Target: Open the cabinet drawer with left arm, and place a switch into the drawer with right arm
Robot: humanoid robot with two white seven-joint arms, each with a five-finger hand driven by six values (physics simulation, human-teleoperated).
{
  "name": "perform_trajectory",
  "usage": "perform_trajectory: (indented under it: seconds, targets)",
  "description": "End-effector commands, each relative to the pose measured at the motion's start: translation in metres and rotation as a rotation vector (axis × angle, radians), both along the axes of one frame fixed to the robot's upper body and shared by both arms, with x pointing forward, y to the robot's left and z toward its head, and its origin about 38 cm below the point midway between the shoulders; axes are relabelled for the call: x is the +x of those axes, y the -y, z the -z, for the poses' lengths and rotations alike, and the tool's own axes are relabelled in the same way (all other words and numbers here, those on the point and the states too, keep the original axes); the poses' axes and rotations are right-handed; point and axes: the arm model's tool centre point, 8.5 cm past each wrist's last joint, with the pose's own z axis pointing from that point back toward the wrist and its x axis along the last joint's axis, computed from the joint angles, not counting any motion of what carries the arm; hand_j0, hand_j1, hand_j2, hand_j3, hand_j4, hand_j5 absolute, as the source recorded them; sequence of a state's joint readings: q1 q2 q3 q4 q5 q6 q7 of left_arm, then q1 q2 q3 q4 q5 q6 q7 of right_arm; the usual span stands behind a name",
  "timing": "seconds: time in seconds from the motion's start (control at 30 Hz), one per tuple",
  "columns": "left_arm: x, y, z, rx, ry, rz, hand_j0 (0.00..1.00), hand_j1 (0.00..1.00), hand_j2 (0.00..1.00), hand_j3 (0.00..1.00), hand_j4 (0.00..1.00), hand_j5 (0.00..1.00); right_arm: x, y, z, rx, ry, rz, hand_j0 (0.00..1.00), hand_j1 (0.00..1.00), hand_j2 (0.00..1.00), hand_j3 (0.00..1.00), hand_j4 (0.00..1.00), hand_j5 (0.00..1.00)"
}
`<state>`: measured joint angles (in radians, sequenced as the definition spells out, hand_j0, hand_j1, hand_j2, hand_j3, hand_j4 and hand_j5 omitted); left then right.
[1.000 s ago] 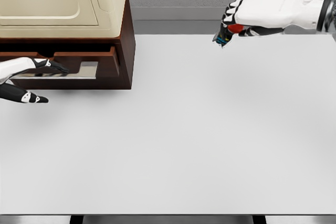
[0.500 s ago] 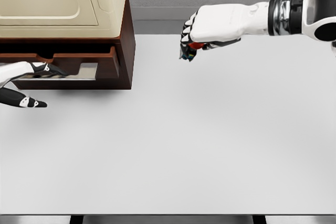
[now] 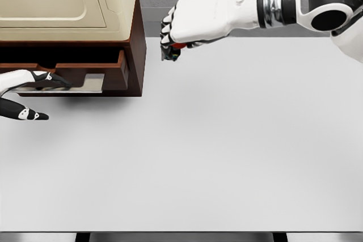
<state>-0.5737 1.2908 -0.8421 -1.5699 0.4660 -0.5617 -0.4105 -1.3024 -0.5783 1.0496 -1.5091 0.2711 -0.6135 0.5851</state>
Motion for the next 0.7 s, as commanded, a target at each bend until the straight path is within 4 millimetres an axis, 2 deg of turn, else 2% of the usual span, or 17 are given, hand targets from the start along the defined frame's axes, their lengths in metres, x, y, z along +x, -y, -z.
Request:
perform_trajectory:
  seconds: [0.0,0.17,0.43,0.67]
  targets:
    - [-0.002,0.002,0.001,0.005,-0.001,0.015,0.83,0.83,0.83,0.83,0.83,0.83,-0.003,-0.013,0.002,0.006,-0.009,-0.027,0.48,0.48,0.48,0.48,0.48,0.48]
    - [-0.006,0.003,0.002,-0.004,-0.009,0.024,0.83,0.83,0.83,0.83,0.83,0.83,-0.008,-0.031,0.003,-0.004,-0.01,-0.067,0.48,0.48,0.48,0.48,0.48,0.48]
    - [-0.011,0.005,-0.002,-0.006,-0.001,0.048,0.83,0.83,0.83,0.83,0.83,0.83,-0.01,-0.04,0.001,0.001,-0.008,-0.085,0.49,0.49,0.49,0.49,0.49,0.49]
    - [-0.015,0.006,-0.001,-0.014,-0.012,0.055,0.83,0.83,0.83,0.83,0.83,0.83,-0.01,-0.08,0.001,-0.023,-0.011,-0.138,0.49,0.49,0.49,0.49,0.49,0.49]
